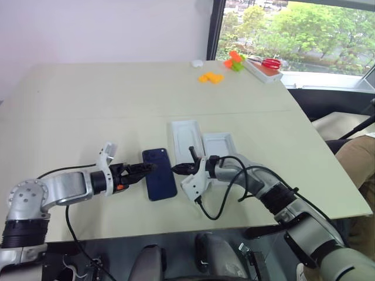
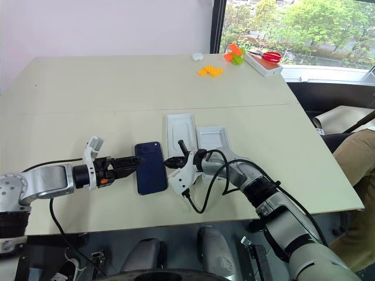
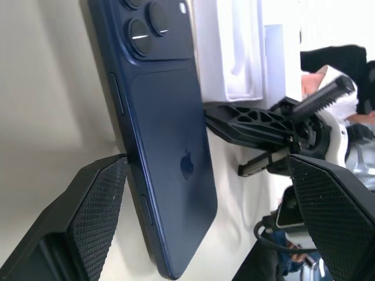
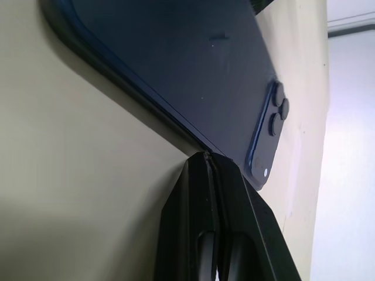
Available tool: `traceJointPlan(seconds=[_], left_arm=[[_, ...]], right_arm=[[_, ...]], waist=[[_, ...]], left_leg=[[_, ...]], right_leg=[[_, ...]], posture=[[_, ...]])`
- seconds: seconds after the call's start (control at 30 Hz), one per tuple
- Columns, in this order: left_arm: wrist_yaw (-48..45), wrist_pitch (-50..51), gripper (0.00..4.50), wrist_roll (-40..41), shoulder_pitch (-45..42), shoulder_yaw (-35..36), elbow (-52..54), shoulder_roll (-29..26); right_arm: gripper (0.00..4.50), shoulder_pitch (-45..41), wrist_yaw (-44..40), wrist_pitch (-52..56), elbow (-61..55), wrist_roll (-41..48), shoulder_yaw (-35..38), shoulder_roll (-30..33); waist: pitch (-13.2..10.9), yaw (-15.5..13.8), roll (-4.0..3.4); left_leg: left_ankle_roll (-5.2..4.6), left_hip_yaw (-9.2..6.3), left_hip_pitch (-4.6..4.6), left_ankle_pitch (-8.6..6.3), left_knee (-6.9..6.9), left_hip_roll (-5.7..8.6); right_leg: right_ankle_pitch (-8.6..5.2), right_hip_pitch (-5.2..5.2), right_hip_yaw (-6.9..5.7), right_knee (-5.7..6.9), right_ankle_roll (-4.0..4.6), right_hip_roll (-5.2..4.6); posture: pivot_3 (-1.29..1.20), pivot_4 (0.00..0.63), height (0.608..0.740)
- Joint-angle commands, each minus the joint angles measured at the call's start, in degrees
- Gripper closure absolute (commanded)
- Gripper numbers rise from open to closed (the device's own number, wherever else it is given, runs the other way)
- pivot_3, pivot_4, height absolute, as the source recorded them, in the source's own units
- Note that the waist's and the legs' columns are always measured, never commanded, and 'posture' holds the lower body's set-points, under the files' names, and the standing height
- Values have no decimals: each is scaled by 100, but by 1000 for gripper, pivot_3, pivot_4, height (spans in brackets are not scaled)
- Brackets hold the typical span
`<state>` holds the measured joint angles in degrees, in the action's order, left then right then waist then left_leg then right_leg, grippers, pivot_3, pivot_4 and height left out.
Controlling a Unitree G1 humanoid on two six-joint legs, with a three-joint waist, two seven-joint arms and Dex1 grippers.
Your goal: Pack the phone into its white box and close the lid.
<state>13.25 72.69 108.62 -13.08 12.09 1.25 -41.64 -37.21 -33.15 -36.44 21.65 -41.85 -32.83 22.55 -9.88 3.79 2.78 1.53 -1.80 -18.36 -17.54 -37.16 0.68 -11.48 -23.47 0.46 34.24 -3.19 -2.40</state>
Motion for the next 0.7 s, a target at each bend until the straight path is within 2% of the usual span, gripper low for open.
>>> traceJointPlan(seconds=[0.03, 0.13, 0.23, 0.37, 0.53, 0.7], left_arm=[[-427, -75, 0, 438, -152, -85, 366, 175], [-693, -127, 0, 438, -231, -17, 518, 221], [-270, -319, 0, 438, -406, -202, 622, 219], [-361, -331, 0, 438, -90, -368, 633, 189], [-342, -372, 0, 438, 46, -512, 687, 0], [-306, -453, 0, 438, 195, -408, 448, -159]], right_arm=[[4438, 123, 23, -50, 29, -41, -359, -254], [4438, 127, 6, -58, 32, -21, -362, -256], [4438, 121, -23, -57, 50, 12, -357, -267], [4438, 132, -71, -26, -9, 63, -303, -267], [4438, 154, -93, -5, -38, 124, -267, -224], [4438, 172, -110, 12, -86, 169, -253, -172]], waist=[[-1, -1, -1], [-3, -2, -4], [-2, -34, 2], [-3, 64, 8], [-8, 4, 7], [-19, 0, -11]], left_leg=[[0, 0, 0, 0, 1, 0], [0, -2, 0, 0, 2, 0], [1, -6, -3, 0, 4, 0], [2, 14, -5, -2, 28, -9], [3, 3, -30, 1, 45, -52], [2, 5, -43, 1, 58, -54]], right_leg=[[0, 1, 0, -2, 0, 0], [0, 1, -2, -4, 0, 0], [0, 2, -9, -9, -1, -1], [-1, 2, 3, -13, -1, 3], [0, -57, 6, -8, 28, 71], [2, -86, 8, -4, 49, 84]], posture=[[0, 150, 740], [0, 150, 740], [0, 150, 740], [0, 150, 740], [0, 150, 740], [0, 150, 740]])
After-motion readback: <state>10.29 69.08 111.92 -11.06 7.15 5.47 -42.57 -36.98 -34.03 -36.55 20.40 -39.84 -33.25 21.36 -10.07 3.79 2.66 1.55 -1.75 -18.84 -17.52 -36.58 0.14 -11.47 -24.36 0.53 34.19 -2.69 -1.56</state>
